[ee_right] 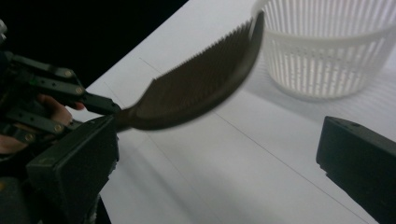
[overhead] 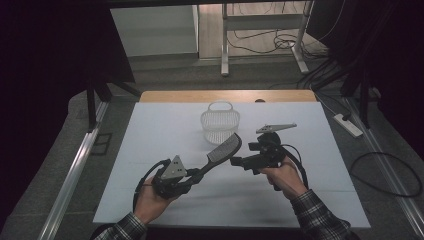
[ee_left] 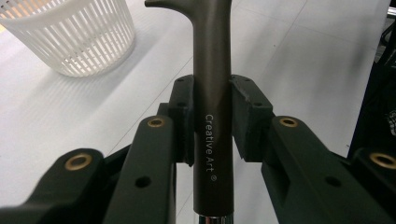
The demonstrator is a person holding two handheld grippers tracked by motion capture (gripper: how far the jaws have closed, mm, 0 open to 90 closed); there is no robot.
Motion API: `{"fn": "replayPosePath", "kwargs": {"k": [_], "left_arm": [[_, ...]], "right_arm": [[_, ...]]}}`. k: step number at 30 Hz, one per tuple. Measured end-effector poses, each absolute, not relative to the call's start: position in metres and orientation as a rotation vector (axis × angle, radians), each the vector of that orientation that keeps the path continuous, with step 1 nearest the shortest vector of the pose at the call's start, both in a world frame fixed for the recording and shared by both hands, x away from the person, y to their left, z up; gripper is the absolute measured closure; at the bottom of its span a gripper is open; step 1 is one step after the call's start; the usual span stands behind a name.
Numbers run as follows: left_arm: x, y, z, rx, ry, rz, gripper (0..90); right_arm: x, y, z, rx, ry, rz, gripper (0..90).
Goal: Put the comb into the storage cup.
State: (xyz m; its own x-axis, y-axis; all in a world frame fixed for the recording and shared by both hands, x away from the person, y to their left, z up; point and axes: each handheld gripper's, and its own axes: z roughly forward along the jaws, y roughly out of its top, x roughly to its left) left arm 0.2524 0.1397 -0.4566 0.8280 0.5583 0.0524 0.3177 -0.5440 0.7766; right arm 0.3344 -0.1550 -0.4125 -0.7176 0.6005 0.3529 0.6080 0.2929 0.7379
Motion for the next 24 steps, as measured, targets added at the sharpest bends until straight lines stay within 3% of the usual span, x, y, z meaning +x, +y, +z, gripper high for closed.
{"fn": "replayPosePath", "kwargs": {"k": [13,17,18,24], "left_arm": [[0.252,0.140,-0.457,2.185,0.630,0.375,71.6],[0.252,0.140,-0.457,2.186,0.627,0.379,71.6],[0.252,0.140,-0.457,2.186,0.627,0.379,71.6],[0.252,0.140,-0.458,2.184,0.630,0.372,71.6]], "right_arm": [[0.354,-0.130,-0.413,-1.199,-2.397,-1.400,1.1],[0.358,-0.128,-0.416,-1.226,-2.364,-1.406,16.4],[0.358,-0.128,-0.416,-1.226,-2.364,-1.406,16.4],[0.361,-0.130,-0.417,-1.209,-2.278,-1.437,45.0]]}}
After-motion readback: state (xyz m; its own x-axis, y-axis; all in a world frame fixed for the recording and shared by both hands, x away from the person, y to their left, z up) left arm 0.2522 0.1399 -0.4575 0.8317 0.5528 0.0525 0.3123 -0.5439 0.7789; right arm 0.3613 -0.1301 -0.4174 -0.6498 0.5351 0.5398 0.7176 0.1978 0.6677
